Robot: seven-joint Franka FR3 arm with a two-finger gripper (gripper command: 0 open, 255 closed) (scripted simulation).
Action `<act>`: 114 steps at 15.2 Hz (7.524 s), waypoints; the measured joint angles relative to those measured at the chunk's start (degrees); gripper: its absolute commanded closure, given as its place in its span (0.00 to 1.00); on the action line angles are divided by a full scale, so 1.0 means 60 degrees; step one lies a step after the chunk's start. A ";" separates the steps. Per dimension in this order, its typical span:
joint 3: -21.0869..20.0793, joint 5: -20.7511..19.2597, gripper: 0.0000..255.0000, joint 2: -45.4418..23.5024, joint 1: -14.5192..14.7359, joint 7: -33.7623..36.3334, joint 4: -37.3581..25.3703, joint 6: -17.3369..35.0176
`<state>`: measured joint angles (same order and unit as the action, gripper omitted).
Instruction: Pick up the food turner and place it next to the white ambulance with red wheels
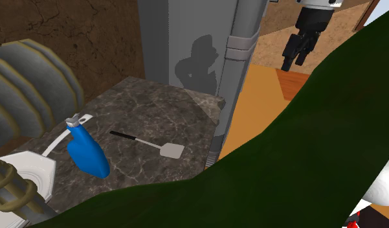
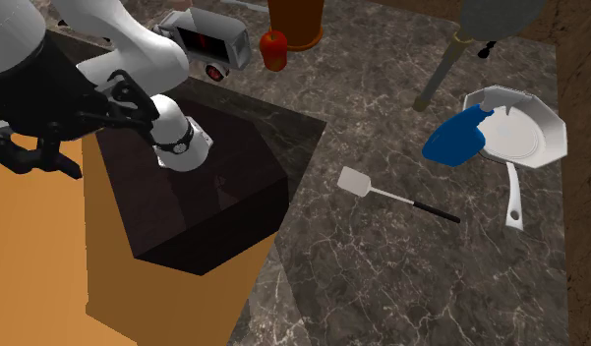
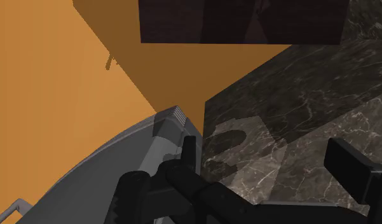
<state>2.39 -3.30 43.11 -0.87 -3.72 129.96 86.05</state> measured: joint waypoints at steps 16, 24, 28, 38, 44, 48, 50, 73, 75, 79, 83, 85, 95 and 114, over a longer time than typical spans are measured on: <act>-0.1515 0.0928 0.00 -0.2781 0.1225 0.0531 0.0020 0.3044; -0.2335 0.0995 0.00 -0.4738 0.1772 0.0771 -0.0563 0.4582; -0.2743 0.0854 0.00 -0.5782 0.2035 0.0962 -0.1101 0.5162; -0.3548 -0.0135 0.00 -0.8814 0.2870 0.1684 -0.3094 0.6269; -0.3748 -0.0812 0.00 -1.0379 0.3516 0.2036 -0.4473 0.6436; -0.3703 -0.0971 0.00 -1.0735 0.3599 0.2121 -0.4465 0.6786; -0.3676 -0.1044 0.00 -1.0884 0.3635 0.2177 -0.4408 0.6982; -0.3703 -0.0986 1.00 -1.0783 0.3620 0.2133 -0.4569 0.6734; -0.3734 -0.0921 1.00 -1.0643 0.3603 0.2097 -0.4661 0.6511; -0.3779 -0.0802 1.00 -1.0395 0.3559 0.2009 -0.4838 0.6102; -0.3814 -0.0711 1.00 -1.0223 0.3540 0.1943 -0.5134 0.5646; -0.3831 -0.0687 1.00 -1.0186 0.3555 0.1941 -0.5336 0.5409; -0.3887 -0.0525 1.00 -0.9873 0.3534 0.1815 -0.6205 0.4250; -0.4070 -0.0111 1.00 -0.8731 0.3569 0.1867 -0.6798 0.2584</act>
<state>-22.03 -3.96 -9.28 20.55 7.48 89.17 101.55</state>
